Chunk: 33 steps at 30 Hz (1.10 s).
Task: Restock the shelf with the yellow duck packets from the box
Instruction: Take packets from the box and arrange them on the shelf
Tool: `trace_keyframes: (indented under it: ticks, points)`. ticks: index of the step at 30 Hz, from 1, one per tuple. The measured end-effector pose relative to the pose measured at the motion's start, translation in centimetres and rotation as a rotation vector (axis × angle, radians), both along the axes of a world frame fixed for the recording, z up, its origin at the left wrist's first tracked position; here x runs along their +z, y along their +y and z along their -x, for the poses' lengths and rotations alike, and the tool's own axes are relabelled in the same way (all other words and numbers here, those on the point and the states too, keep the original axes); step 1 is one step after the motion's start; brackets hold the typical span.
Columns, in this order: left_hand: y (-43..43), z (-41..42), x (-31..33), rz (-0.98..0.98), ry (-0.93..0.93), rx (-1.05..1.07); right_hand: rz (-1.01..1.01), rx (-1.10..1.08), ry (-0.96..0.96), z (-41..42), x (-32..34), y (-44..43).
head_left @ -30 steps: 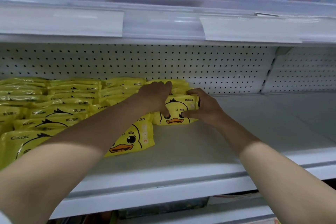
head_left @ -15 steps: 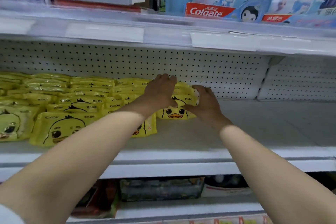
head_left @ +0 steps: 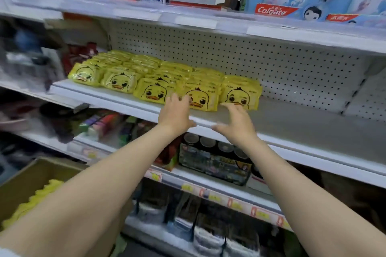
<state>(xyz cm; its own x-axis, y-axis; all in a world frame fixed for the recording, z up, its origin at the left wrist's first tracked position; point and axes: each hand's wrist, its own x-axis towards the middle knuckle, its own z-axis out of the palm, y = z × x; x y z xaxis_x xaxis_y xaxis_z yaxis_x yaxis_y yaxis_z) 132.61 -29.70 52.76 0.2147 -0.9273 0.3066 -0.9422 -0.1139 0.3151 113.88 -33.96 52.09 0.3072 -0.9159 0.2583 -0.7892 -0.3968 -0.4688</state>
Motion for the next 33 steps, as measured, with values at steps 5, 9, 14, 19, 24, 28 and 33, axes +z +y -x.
trace_keyframes:
  ticks: [5,9,14,19,24,28,33]
  points:
    - [7.2,-5.7,-2.3,-0.14,0.072,0.186,-0.069,0.182,0.016,-5.9,-2.2,4.4]
    - [11.8,-11.6,-4.6,-0.166,0.05,0.305,-0.096,0.276,0.068,-11.6,-3.9,6.8]
    - [15.0,-19.8,-8.4,-0.218,0.072,0.391,-0.154,0.382,0.166,-20.7,-7.2,8.8]
    - [16.7,-29.6,-12.0,-0.303,0.139,0.414,-0.234,0.449,0.265,-31.4,-11.8,9.4]
    - [18.1,-40.7,-17.9,-0.447,0.145,0.398,-0.393,0.449,0.342,-41.2,-18.7,10.3]
    - [19.0,-47.0,-23.1,-0.618,0.19,0.377,-0.548,0.411,0.42,-45.9,-24.5,11.3]
    - [18.9,-50.6,-29.7,-0.804,0.262,0.293,-0.734,0.379,0.521,-48.2,-30.9,11.9]
